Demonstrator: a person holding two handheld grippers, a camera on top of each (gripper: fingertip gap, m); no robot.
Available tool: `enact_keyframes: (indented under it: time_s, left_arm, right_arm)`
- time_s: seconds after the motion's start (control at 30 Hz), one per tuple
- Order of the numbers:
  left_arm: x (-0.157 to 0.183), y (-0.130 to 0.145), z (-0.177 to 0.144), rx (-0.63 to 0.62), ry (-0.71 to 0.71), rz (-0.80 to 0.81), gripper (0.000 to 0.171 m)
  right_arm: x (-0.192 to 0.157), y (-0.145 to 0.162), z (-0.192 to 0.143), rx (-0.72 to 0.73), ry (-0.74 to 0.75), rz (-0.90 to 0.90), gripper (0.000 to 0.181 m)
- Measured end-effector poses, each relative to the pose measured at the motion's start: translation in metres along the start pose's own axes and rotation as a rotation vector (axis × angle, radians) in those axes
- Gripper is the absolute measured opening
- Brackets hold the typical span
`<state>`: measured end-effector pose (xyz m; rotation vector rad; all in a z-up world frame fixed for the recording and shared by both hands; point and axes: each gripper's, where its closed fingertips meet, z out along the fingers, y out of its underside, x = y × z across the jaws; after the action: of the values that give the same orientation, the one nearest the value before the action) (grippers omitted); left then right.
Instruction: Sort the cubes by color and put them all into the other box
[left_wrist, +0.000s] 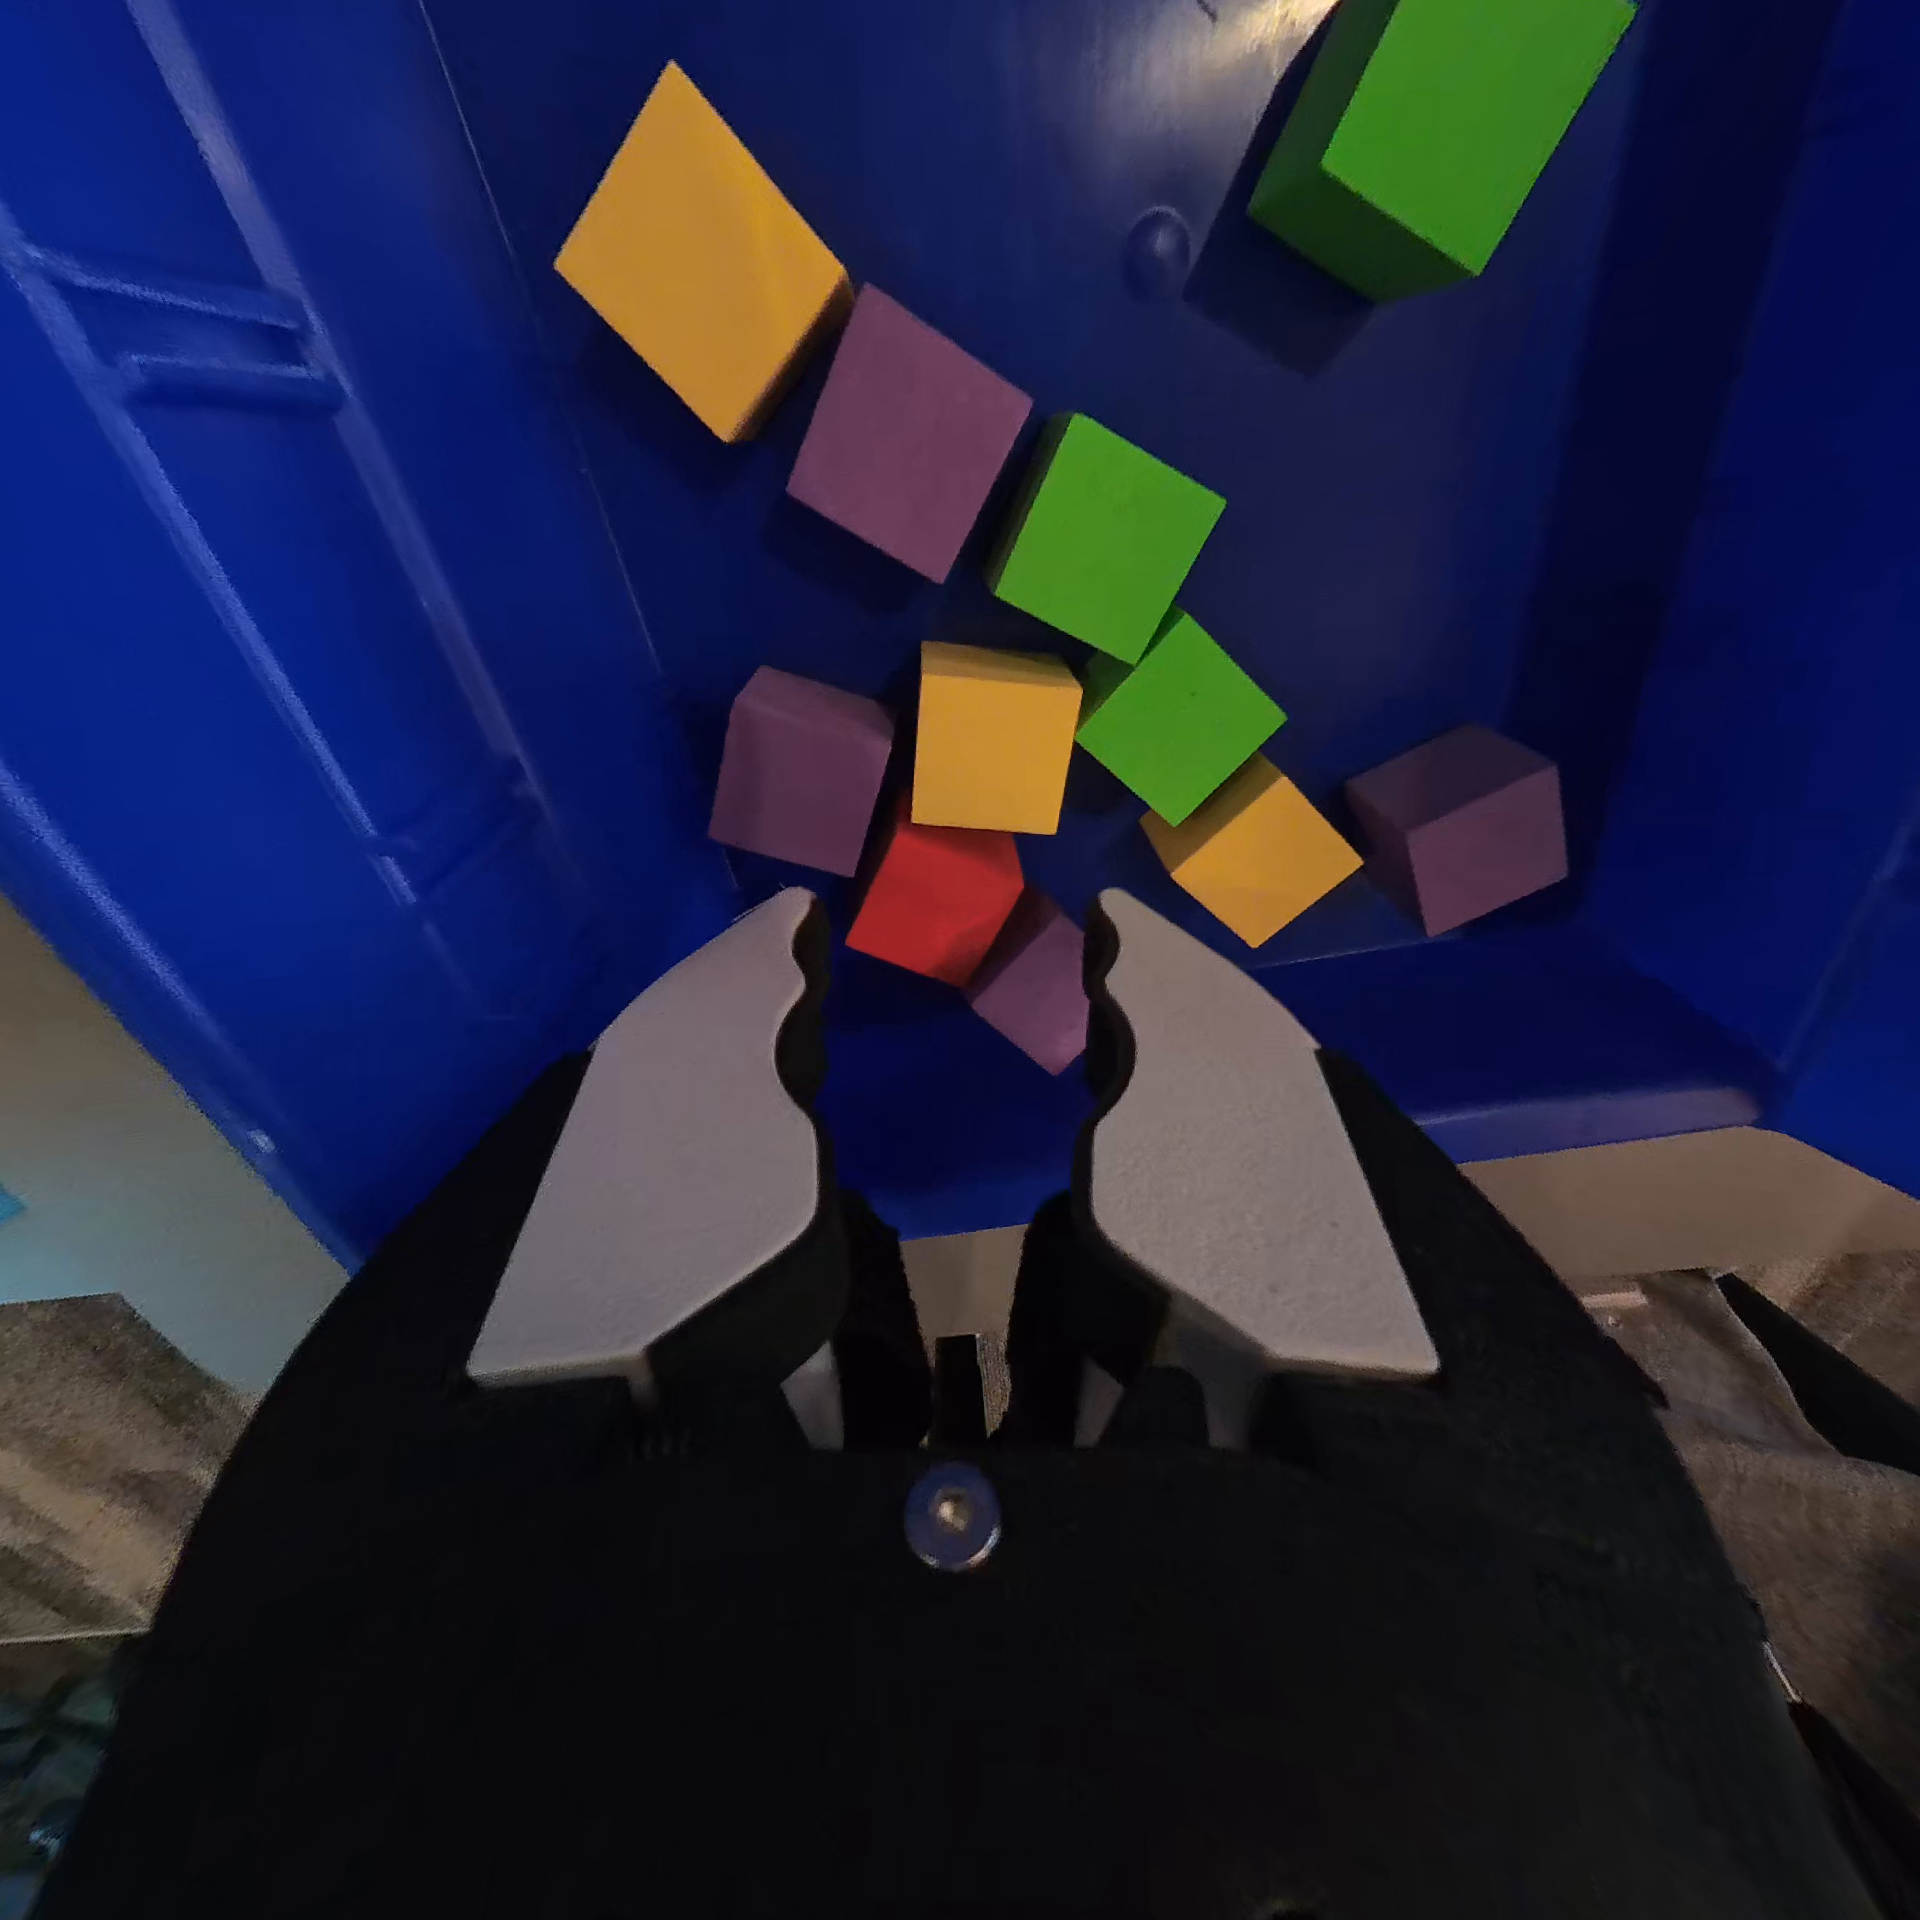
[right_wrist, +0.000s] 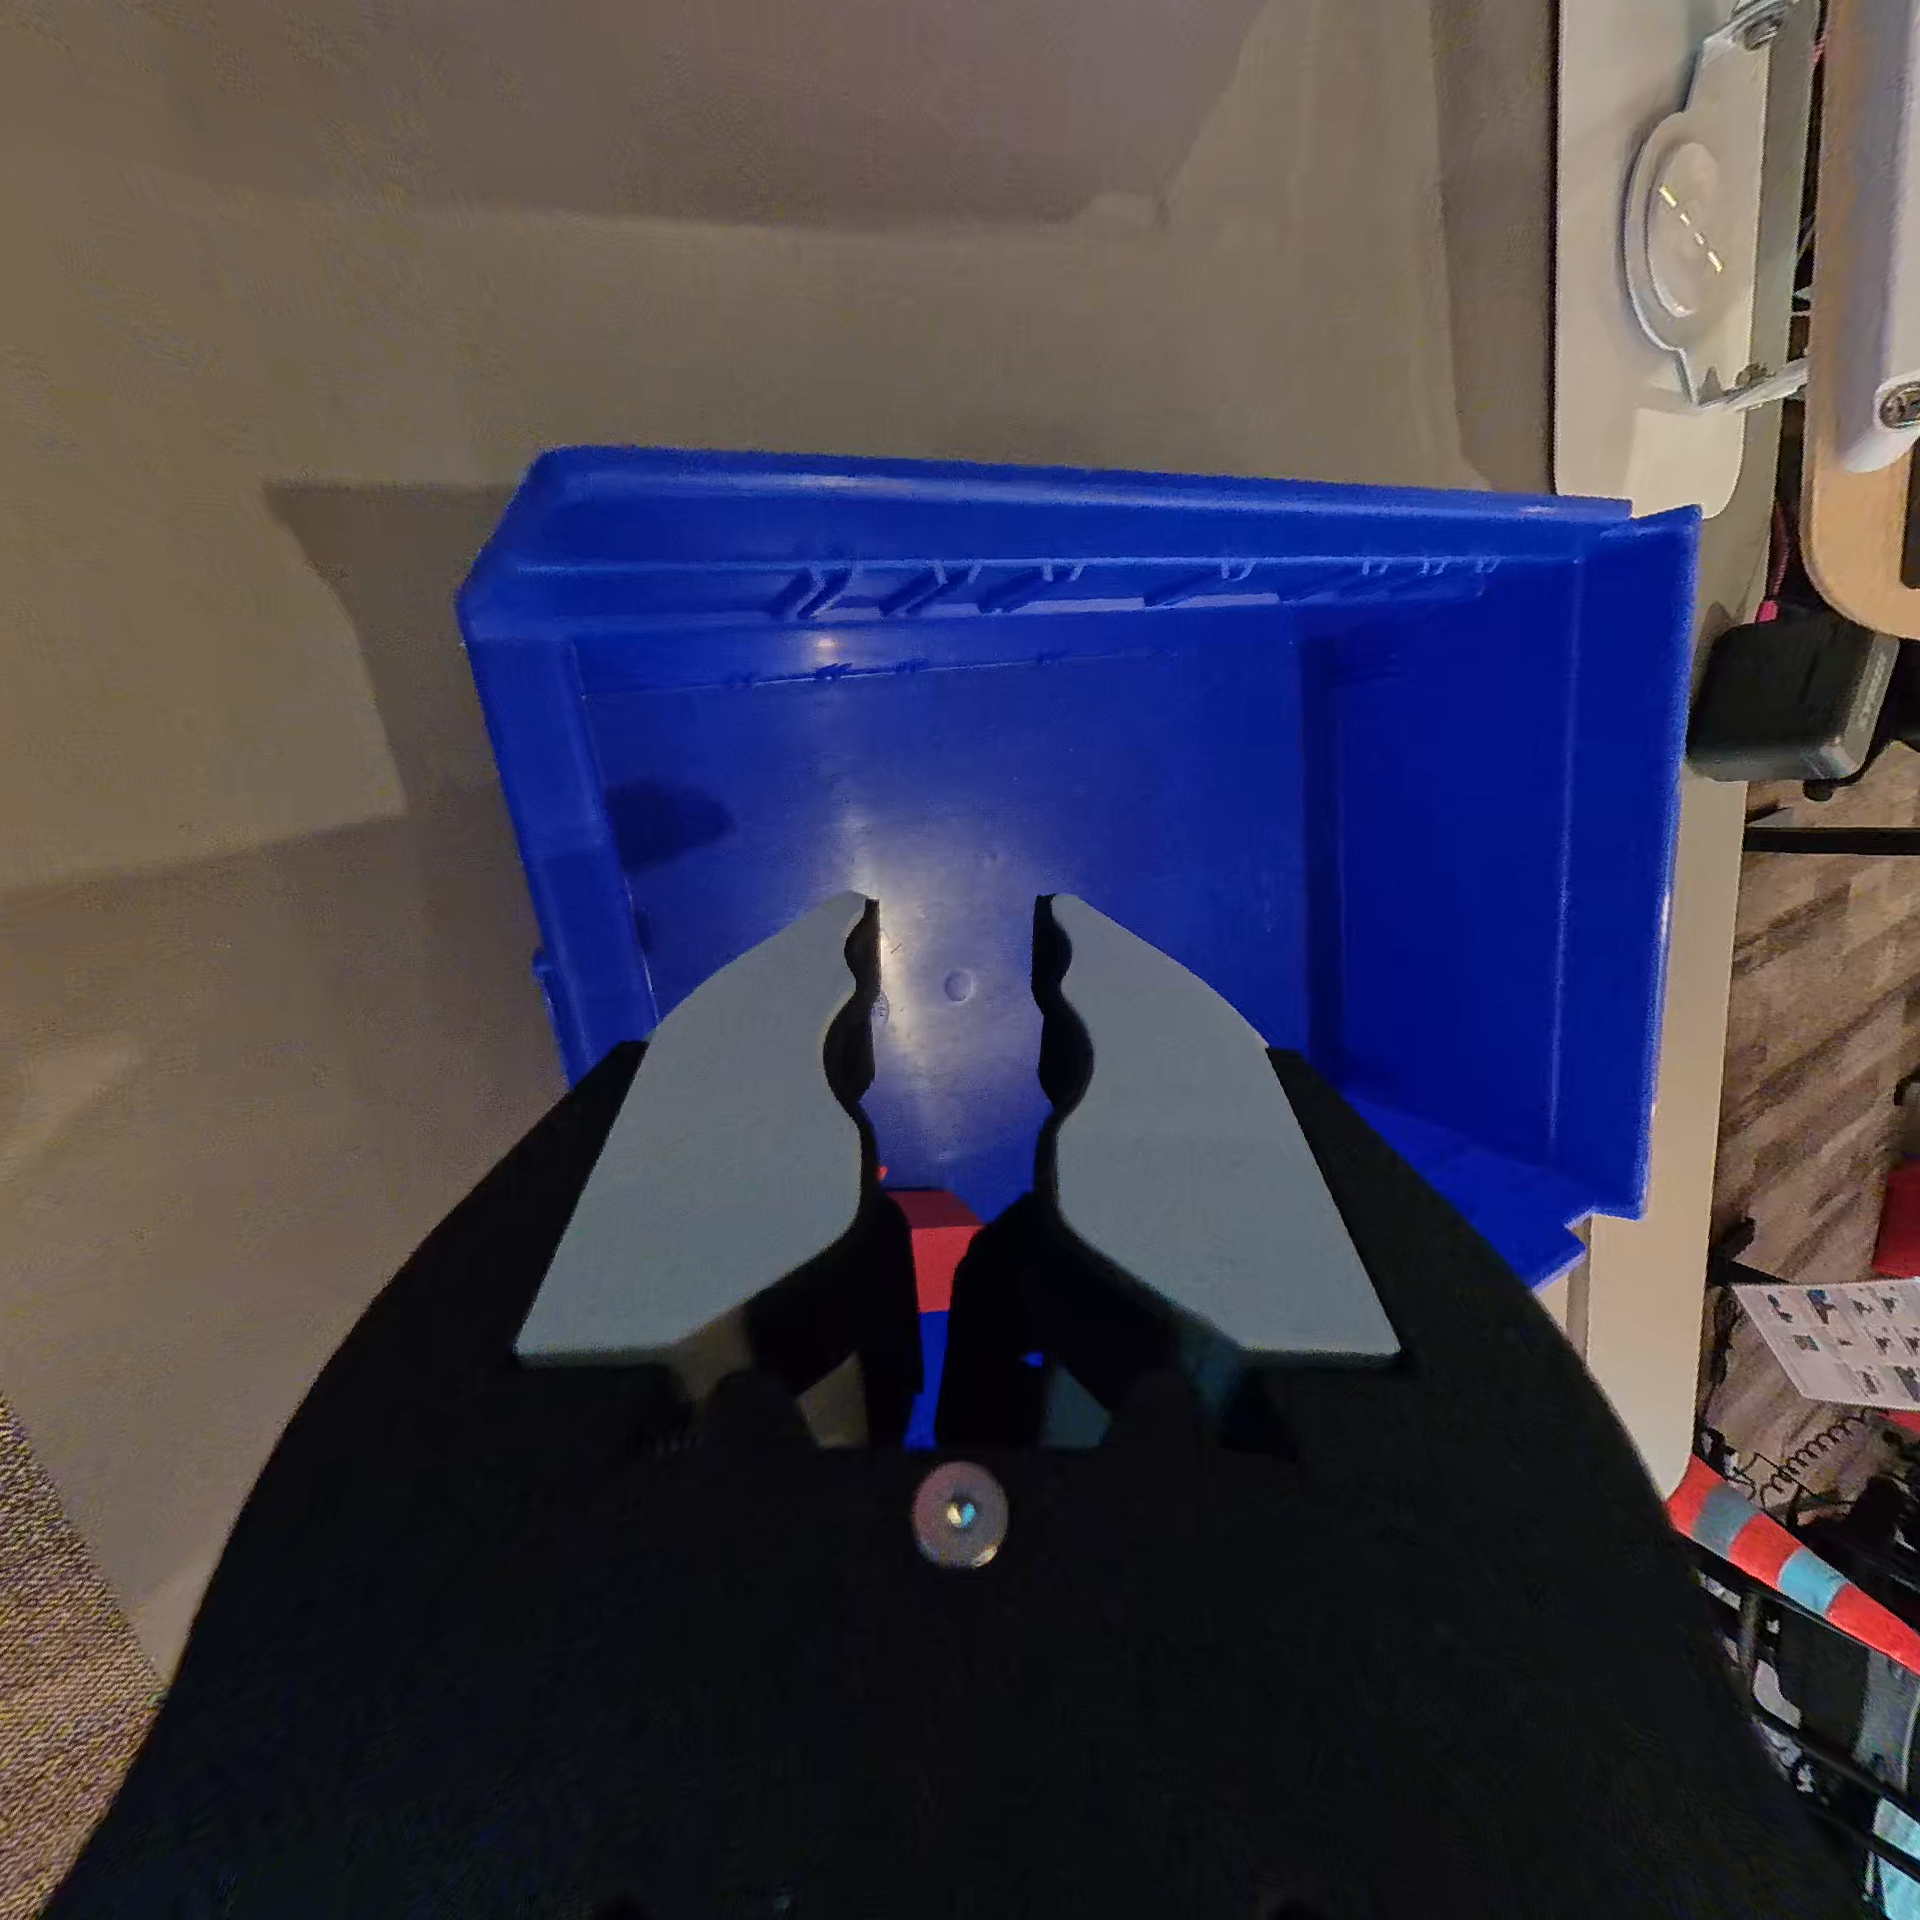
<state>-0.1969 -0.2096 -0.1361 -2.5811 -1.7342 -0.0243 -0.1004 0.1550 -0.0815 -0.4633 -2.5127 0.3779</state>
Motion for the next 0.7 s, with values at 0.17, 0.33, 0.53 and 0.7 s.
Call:
enact_keyframes:
  time_s: [0.17,0.33,0.53,0.7]
  left_arm:
    - [0.000,0.001,0.005,-0.009,0.000,-0.014,0.046]
    - [-0.001,0.002,0.015,-0.001,0.013,-0.030,0.043]
    - [-0.004,0.001,0.016,0.008,0.011,-0.034,0.036]
    - [0.002,-0.006,0.001,0.090,0.076,-0.016,0.035]
  right_arm:
    - [-0.002,0.001,0.000,0.001,0.000,0.001,0.028]
    - [-0.004,-0.002,0.000,0.009,0.000,-0.014,0.027]
    - [-0.005,-0.004,0.000,0.011,0.001,-0.024,0.026]
    - [-0.006,-0.008,0.001,0.011,0.004,-0.032,0.026]
